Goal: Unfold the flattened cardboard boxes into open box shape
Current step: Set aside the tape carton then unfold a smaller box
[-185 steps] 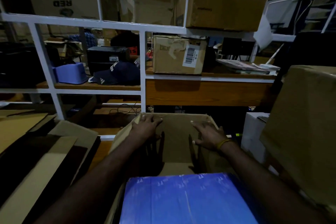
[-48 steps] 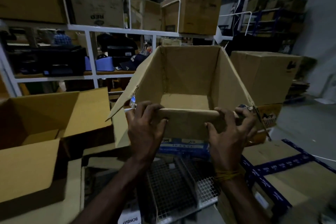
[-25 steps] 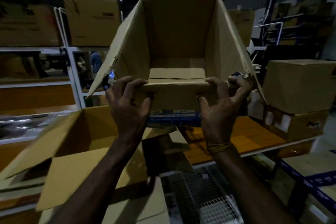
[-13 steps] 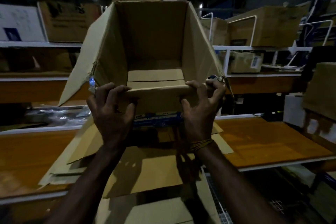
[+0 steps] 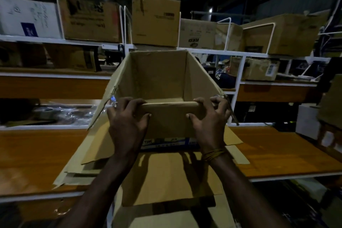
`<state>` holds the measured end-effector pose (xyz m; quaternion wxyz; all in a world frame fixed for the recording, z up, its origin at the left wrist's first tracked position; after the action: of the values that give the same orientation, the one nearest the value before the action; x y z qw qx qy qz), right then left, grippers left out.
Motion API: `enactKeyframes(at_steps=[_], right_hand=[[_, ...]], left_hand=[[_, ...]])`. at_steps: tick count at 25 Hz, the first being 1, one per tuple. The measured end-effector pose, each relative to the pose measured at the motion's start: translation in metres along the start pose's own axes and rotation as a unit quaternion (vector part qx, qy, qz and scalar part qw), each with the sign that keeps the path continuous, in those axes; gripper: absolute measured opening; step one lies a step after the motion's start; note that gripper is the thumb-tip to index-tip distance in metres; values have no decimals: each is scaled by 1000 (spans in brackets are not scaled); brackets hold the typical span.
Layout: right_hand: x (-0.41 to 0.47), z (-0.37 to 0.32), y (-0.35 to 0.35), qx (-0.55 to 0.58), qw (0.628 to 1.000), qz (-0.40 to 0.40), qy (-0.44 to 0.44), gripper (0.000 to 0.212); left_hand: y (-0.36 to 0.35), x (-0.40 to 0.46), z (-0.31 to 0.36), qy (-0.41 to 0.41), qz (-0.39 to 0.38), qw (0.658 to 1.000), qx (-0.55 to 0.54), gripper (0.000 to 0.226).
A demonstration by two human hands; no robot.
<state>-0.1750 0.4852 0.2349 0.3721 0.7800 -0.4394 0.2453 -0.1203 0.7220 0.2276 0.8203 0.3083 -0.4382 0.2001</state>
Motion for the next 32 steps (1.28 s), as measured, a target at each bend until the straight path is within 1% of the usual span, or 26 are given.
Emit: enactKeyframes(at_steps=[3, 7, 10, 14, 19, 22, 24, 26, 28, 32], right_hand=[[7, -4, -9, -10, 1000, -26, -8, 44], [15, -1, -24, -60, 995, -81, -18, 45], [21, 11, -33, -89, 987, -128, -45, 46], [16, 36, -48, -107, 968, -209, -85, 51], [-2, 64, -64, -136, 940, -285, -125, 54], [-16, 79, -75, -168, 932, -293, -129, 57], [-22, 87, -81, -231, 928, -274, -105, 56], [-31, 96, -89, -273, 917, -281, -82, 56], [-38, 106, -99, -278, 907, -309, -74, 62], [-38, 114, -104, -278, 904, -319, -63, 66]], left_hand=[[-1, 8, -6, 5, -11, 1000, 17, 35], [-9, 14, -17, 15, -39, 998, 42, 24], [-24, 17, -23, 18, -84, 994, 62, 27], [-48, 11, -31, 47, -154, 982, 100, 30], [-74, -7, -46, 51, -195, 972, 121, 28], [-89, -19, -57, 58, -214, 964, 144, 27], [-99, -26, -70, 93, -241, 954, 150, 27], [-105, -34, -81, 124, -259, 946, 151, 27], [-109, -37, -83, 126, -260, 946, 148, 27], [-119, -33, -83, 130, -280, 940, 148, 25]])
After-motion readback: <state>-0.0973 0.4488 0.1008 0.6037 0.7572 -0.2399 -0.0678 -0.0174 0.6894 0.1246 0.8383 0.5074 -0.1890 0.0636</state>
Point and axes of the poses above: each hand's wrist, its own x-axis towards the middle knuckle, its own y-axis out of the back of the hand, z = x × y, the point moved 7 cm from there along x, towards the middle knuckle, and after that the axes turned 5 degrees about -y, right-handed, at the moved point
